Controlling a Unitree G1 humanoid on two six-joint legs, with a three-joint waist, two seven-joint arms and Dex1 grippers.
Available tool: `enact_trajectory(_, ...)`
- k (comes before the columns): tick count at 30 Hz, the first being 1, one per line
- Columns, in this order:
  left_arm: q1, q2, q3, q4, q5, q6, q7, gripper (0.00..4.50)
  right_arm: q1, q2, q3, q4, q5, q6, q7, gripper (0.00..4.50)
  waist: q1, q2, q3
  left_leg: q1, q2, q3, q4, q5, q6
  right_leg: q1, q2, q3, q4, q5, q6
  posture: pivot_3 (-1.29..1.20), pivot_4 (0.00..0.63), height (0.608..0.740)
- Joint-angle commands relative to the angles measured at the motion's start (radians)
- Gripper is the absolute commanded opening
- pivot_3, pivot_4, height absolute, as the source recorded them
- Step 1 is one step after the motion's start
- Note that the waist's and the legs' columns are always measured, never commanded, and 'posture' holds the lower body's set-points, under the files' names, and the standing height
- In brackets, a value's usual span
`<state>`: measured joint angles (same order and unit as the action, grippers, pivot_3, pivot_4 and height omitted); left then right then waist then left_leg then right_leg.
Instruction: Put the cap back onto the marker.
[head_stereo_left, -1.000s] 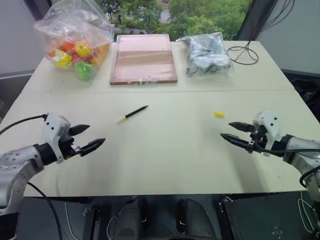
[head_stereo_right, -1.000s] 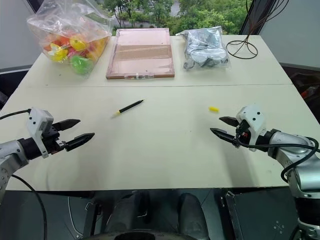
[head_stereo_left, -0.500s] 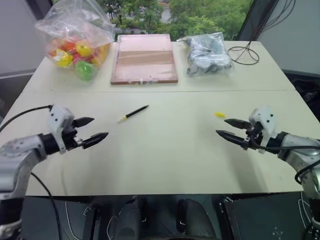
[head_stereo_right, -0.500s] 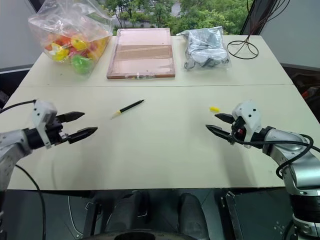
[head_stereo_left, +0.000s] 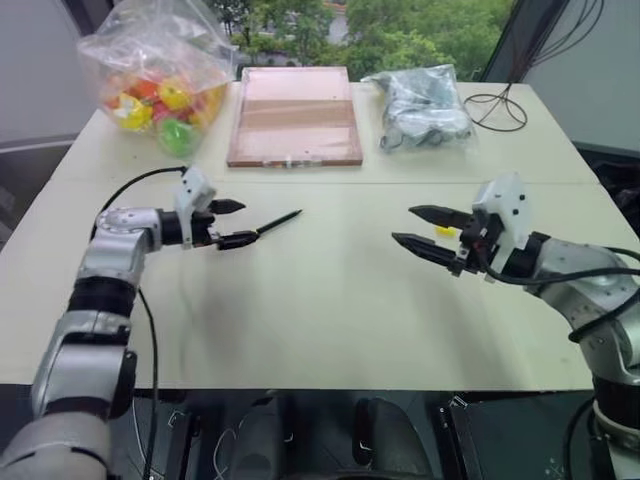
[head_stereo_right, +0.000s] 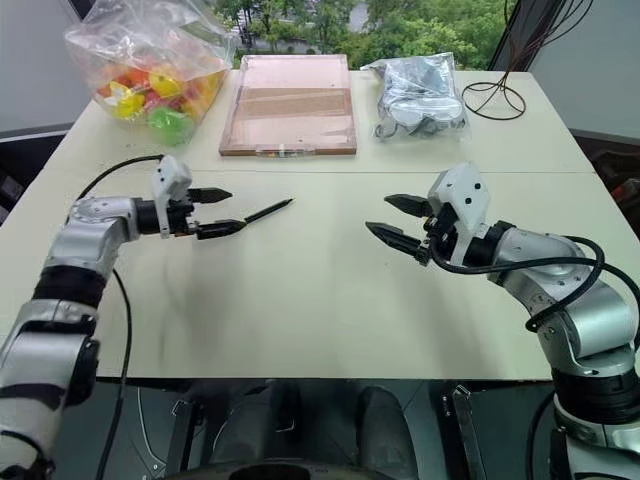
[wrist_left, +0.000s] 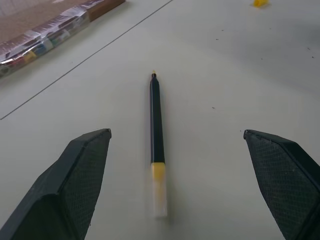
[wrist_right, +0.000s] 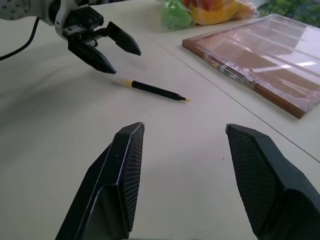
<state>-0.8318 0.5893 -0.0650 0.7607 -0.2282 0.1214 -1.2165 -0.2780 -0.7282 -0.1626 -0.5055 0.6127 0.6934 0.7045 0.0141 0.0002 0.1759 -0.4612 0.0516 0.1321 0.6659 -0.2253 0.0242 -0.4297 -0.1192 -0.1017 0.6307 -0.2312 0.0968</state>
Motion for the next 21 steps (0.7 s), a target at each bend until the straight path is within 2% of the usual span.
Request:
enact_trajectory(1, -0.081, -0.036, 0.009, 0.117, 0.028, -0.067, -0.005, 4.45, 0.036, 0.015, 0.000, -0.045, -0.006, -0.014, -0.026, 2.68, -0.001, 0.000, 0.000, 0.000, 0.000, 0.000, 0.000, 0.000, 0.000, 0.000, 0.000, 0.000, 0.000, 0.000, 0.000, 0.00, 0.150, 0.740)
enact_trajectory(10, -0.207, -0.156, 0.012, 0.400, 0.127, -0.204, 0.080, 4.45, 0.075, 0.054, 0.016, -0.072, -0.017, -0.028, -0.077, 2.68, -0.002, -0.002, 0.001, 0.000, 0.000, -0.001, 0.001, 0.000, 0.001, 0.000, 0.000, 0.000, 0.000, 0.000, 0.000, 0.00, 0.150, 0.740)
enact_trajectory(21, -0.224, -0.210, 0.037, 0.503, 0.180, -0.241, 0.173, 4.45, 0.096, 0.060, 0.020, -0.093, -0.023, -0.037, -0.102, 2.68, -0.001, -0.002, 0.001, 0.000, 0.000, -0.001, 0.001, 0.000, 0.001, 0.000, 0.000, 0.000, 0.001, 0.000, 0.000, 0.00, 0.150, 0.740)
